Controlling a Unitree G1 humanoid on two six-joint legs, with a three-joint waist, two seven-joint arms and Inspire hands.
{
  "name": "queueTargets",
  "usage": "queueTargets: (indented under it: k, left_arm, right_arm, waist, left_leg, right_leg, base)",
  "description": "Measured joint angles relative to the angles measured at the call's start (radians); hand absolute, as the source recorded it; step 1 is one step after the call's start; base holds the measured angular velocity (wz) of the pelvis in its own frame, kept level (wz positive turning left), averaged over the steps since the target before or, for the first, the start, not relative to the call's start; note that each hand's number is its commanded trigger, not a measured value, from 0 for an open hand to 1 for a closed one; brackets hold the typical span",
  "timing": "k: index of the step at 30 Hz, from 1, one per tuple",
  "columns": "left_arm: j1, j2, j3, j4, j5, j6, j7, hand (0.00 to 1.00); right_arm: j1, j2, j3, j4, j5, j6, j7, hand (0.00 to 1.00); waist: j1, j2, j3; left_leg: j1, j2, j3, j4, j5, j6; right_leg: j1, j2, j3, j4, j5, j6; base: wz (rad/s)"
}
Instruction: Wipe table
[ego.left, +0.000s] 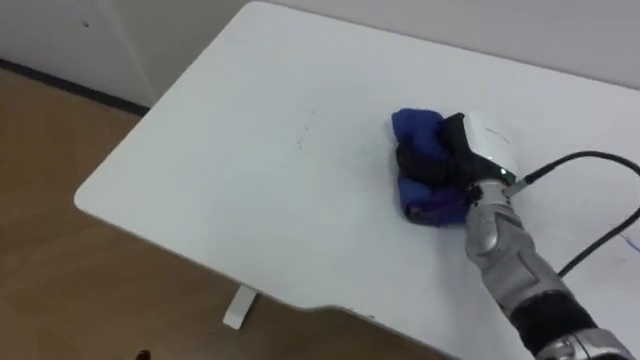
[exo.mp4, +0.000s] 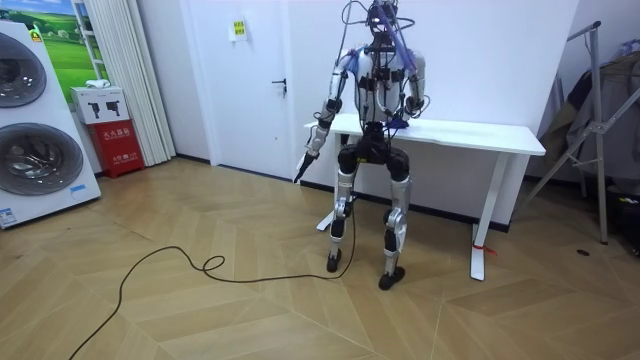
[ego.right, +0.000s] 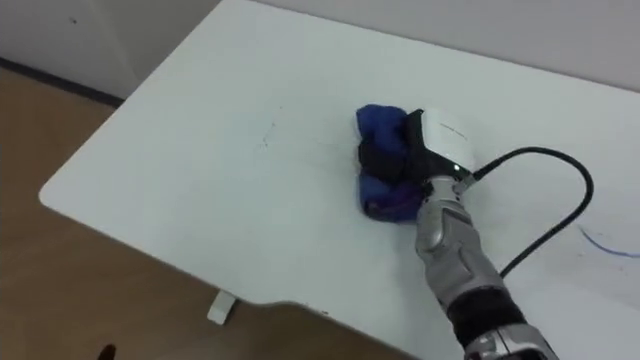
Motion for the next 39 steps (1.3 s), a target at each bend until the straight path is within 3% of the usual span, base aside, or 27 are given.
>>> queueTargets:
  k: [3,4,6,9,11,14,16,17,18,20,22,23,25,28,29,31,33,34,37,39]
  left_arm:
    - [0.031,0.001,0.029,-0.001,0.012,-0.003,0.004,0.0]
    - [0.038,0.001,0.042,-0.002,0.015,-0.003,0.005,0.0]
    - [0.068,0.004,0.089,-0.003,0.019,-0.005,0.011,0.0]
    - [0.068,0.011,0.099,-0.004,0.021,-0.005,0.033,0.0]
    - [0.065,0.011,0.098,-0.011,0.022,-0.01,0.04,0.0]
    - [0.058,0.001,0.065,-0.019,0.02,-0.017,0.048,0.0]
    - [0.05,-0.02,0.06,-0.017,0.021,-0.011,0.048,0.0]
    - [0.046,-0.023,0.06,-0.017,0.021,-0.008,0.047,0.0]
    - [0.041,-0.024,0.051,-0.014,0.021,-0.001,0.046,0.0]
    - [0.032,-0.024,0.05,-0.012,0.021,0.014,0.045,0.0]
    - [0.022,-0.023,0.049,-0.013,0.02,0.026,0.041,0.0]
    - [0.018,-0.023,0.049,-0.015,0.02,0.028,0.037,0.0]
    - [0.035,-0.014,0.05,-0.017,0.017,0.029,0.036,0.0]
    - [0.072,-0.002,0.055,-0.01,0.013,0.033,0.037,0.0]
    - [0.084,-0.003,0.059,-0.01,0.013,0.031,0.038,0.0]
    - [0.12,-0.013,0.11,-0.01,0.013,0.02,0.039,0.0]
    - [0.149,-0.011,0.135,-0.01,0.011,0.017,0.044,0.0]
    - [0.151,-0.008,0.141,-0.01,0.012,0.015,0.045,0.0]
    - [0.143,-0.007,0.208,-0.01,0.021,-0.039,0.046,0.0]
    - [0.142,-0.003,0.209,-0.013,0.021,-0.053,0.048,0.0]
  right_arm:
    - [0.108,0.001,-0.077,0.007,-0.014,-0.069,-0.064,1.0]
    - [0.133,0.001,-0.099,0.008,-0.016,-0.081,-0.078,1.0]
    - [0.232,-0.002,-0.179,0.01,-0.01,-0.113,-0.139,1.0]
    - [0.322,-0.029,-0.245,0.014,0.013,-0.114,-0.19,1.0]
    - [0.33,-0.039,-0.27,0.033,0.017,-0.113,-0.196,1.0]
    - [0.29,-0.052,-0.254,0.048,0.053,-0.074,-0.189,1.0]
    - [0.231,-0.052,-0.239,0.051,0.058,0.003,-0.148,1.0]
    - [0.211,-0.05,-0.234,0.05,0.057,0.022,-0.134,1.0]
    - [0.157,-0.051,-0.19,0.047,0.054,0.062,-0.096,1.0]
    - [0.078,-0.044,-0.098,0.022,0.045,0.098,-0.056,1.0]
    - [-0.013,-0.03,-0.035,0.02,0.002,0.098,-0.034,1.0]
    - [-0.056,-0.028,-0.012,0.022,-0.018,0.092,-0.027,1.0]
    - [-0.088,-0.028,-0.005,0.023,-0.007,0.063,-0.027,1.0]
    - [-0.045,-0.037,-0.027,0.049,0.018,0.04,-0.039,1.0]
    - [0.019,-0.04,-0.063,0.076,0.014,0.026,-0.042,1.0]
    - [0.176,-0.037,-0.176,0.074,0.041,-0.064,-0.092,1.0]
    - [0.235,-0.043,-0.247,0.085,0.07,-0.103,-0.121,1.0]
    - [0.255,-0.049,-0.273,0.091,0.079,-0.11,-0.129,1.0]
    - [0.32,-0.081,-0.456,0.174,0.094,-0.132,-0.151,1.0]
    - [0.351,-0.107,-0.484,0.2,0.095,-0.131,-0.157,1.0]
  waist:
    - [-0.058,-0.015,0.0009]
    - [-0.062,-0.018,0.0007]
    - [-0.102,-0.033,-0.0043]
    - [-0.109,-0.037,-0.0078]
    - [-0.111,-0.03,-0.0092]
    - [-0.096,-0.01,-0.0132]
    - [-0.066,-0.003,-0.0135]
    - [-0.053,-0.006,-0.0139]
    - [-0.026,-0.012,-0.0143]
    - [0.008,-0.024,-0.0143]
    - [0.02,-0.032,-0.0008]
    - [0.041,-0.032,0.002]
    - [0.042,-0.034,0.0022]
    - [0.026,-0.038,0.0028]
    - [0.01,-0.04,0.0013]
    - [-0.038,-0.04,0.0008]
    - [-0.081,-0.041,-0.0008]
    - [-0.094,-0.042,-0.0018]
    - [-0.144,-0.046,-0.0122]
    - [-0.159,-0.048,-0.0201]
  left_leg:
    - [0.017,-0.022,-0.038,-0.005,0.001,0.002]
    - [0.025,-0.026,-0.038,-0.01,0.001,0.003]
    - [0.05,-0.033,-0.038,-0.02,0.0,0.007]
    - [0.075,-0.033,-0.037,-0.02,-0.003,0.011]
    - [0.083,-0.033,-0.038,-0.021,-0.003,0.011]
    - [0.084,-0.029,-0.04,-0.029,-0.002,0.011]
    - [0.084,-0.027,-0.039,-0.031,-0.003,0.009]
    - [0.082,-0.027,-0.04,-0.032,-0.003,0.009]
    - [0.074,-0.027,-0.042,-0.036,0.0,0.01]
    - [0.056,-0.026,-0.04,-0.045,0.016,0.016]
    - [0.053,-0.026,-0.038,-0.056,0.033,0.016]
    - [0.05,-0.027,-0.041,-0.061,0.035,0.016]
    - [0.047,-0.033,-0.064,-0.061,0.036,0.018]
    - [0.055,-0.036,-0.087,-0.064,0.035,0.019]
    - [0.057,-0.039,-0.094,-0.063,0.035,0.019]
    - [0.072,-0.049,-0.092,-0.063,0.034,0.022]
    - [0.081,-0.05,-0.086,-0.063,0.033,0.023]
    - [0.083,-0.05,-0.086,-0.063,0.033,0.023]
    - [0.089,-0.049,-0.08,-0.063,0.03,0.026]
    - [0.093,-0.049,-0.076,-0.063,0.028,0.026]
  right_leg:
    - [0.066,-0.007,-0.031,-0.045,0.008,0.014]
    - [0.077,-0.008,-0.034,-0.056,0.01,0.017]
    - [0.121,-0.008,-0.058,-0.087,0.018,0.031]
    - [0.146,-0.008,-0.062,-0.088,0.02,0.033]
    - [0.16,-0.006,-0.07,-0.099,0.02,0.033]
    - [0.156,-0.001,-0.064,-0.095,0.023,0.028]
    - [0.14,-0.001,-0.047,-0.079,0.026,0.023]
    - [0.131,0.0,-0.04,-0.076,0.027,0.019]
    - [0.102,0.003,-0.022,-0.065,0.033,0.01]
    - [0.063,0.01,0.006,-0.057,0.039,0.0]
    - [0.045,0.012,0.013,-0.058,0.042,-0.003]
    - [0.046,0.013,0.009,-0.067,0.044,-0.002]
    - [0.063,0.013,-0.009,-0.081,0.047,0.002]
    - [0.09,0.013,-0.038,-0.084,0.048,0.005]
    - [0.106,0.011,-0.054,-0.085,0.048,0.005]
    - [0.14,0.006,-0.06,-0.102,0.048,0.005]
    - [0.15,0.004,-0.064,-0.102,0.047,0.008]
    - [0.155,0.004,-0.067,-0.102,0.046,0.009]
    - [0.162,0.004,-0.071,-0.103,0.042,0.016]
    - [0.164,0.001,-0.068,-0.098,0.038,0.021]
  base:
    - [0.46]
    - [0.31]
    - [0.14]
    - [-0.01]
    - [0.0]
    - [-0.05]
    - [-0.25]
    - [-0.47]
    - [-0.43]
    - [-0.35]
    - [-0.07]
    - [0.23]
    - [0.34]
    - [0.35]
    - [0.46]
    - [0.38]
    - [0.03]
    - [0.08]
    - [0.01]
    - [-0.12]
